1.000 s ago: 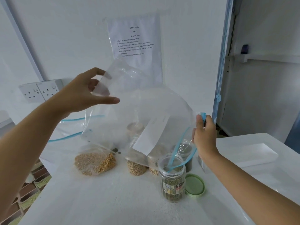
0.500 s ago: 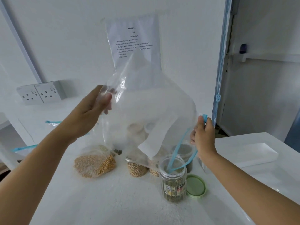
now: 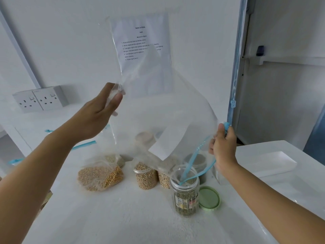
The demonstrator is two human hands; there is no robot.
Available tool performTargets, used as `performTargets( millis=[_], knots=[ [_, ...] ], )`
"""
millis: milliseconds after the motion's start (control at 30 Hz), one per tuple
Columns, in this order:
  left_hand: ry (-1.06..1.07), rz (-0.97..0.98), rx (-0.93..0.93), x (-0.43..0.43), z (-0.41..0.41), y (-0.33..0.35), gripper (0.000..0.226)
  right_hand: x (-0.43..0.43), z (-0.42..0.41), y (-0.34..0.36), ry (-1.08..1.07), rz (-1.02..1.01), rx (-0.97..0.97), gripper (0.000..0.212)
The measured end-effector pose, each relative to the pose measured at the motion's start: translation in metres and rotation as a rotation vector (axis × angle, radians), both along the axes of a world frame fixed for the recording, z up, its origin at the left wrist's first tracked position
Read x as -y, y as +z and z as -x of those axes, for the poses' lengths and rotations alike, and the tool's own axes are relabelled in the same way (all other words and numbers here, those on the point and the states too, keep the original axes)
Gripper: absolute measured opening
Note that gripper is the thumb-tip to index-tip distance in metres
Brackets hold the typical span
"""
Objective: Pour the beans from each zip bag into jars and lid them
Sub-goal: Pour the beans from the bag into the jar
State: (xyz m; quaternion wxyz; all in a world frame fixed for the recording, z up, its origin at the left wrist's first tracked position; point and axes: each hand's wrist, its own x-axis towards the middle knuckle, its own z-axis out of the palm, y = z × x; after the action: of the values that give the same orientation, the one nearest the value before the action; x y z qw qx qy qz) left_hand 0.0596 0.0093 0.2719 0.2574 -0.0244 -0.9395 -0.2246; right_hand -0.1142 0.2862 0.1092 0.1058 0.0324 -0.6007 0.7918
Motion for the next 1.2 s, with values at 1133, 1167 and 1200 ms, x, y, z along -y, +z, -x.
performTargets(
  millis=[1133, 1167, 1200],
  knots=[
    [0.012, -0.301, -0.137, 0.03, 0.002, -0.035, 0.051, 0.01, -0.003, 0.008, -0.053, -0.108, -0.114, 0.037],
    [-0.015, -0.297, -0.138, 0.03, 0.001, -0.034, 0.051, 0.01, -0.004, 0.008, -0.056, -0.109, -0.126, 0.037],
    [-0.04, -0.282, -0.139, 0.028, 0.001, -0.032, 0.048, 0.01, -0.005, 0.009, -0.061, -0.112, -0.135, 0.038]
  ],
)
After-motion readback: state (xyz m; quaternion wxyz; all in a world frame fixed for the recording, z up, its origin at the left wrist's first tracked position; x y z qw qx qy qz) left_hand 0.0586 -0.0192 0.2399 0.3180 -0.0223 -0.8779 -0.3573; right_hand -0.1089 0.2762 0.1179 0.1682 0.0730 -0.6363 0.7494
